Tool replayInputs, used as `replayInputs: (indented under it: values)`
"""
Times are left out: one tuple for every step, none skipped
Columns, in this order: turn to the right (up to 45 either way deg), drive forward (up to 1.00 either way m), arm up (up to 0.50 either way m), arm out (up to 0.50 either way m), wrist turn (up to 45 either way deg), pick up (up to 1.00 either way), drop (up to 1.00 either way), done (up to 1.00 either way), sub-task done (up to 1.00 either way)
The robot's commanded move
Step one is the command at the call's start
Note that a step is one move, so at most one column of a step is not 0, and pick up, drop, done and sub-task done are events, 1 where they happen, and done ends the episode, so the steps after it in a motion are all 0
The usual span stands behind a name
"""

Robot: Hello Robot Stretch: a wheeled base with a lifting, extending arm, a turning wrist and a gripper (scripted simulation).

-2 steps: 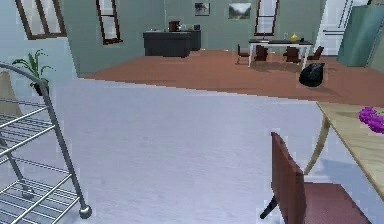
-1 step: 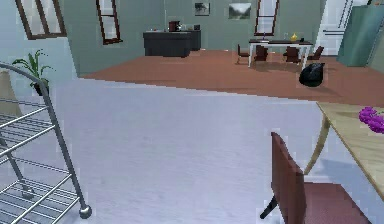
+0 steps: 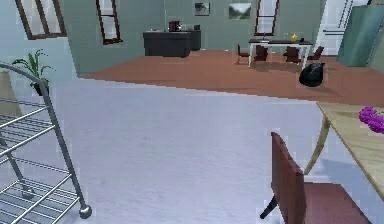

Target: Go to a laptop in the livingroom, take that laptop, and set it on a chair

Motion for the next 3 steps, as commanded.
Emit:
replayInputs:
  values:
    - [0.0,0.00,0.16,0.00,0.0,0.00,0.00,0.00,0.00]
    - [0.0,0.00,0.00,0.00,-45.0,0.00,0.00,0.00,0.00]
    - [0.0,0.00,0.00,0.00,-45.0,0.00,0.00,0.00,0.00]
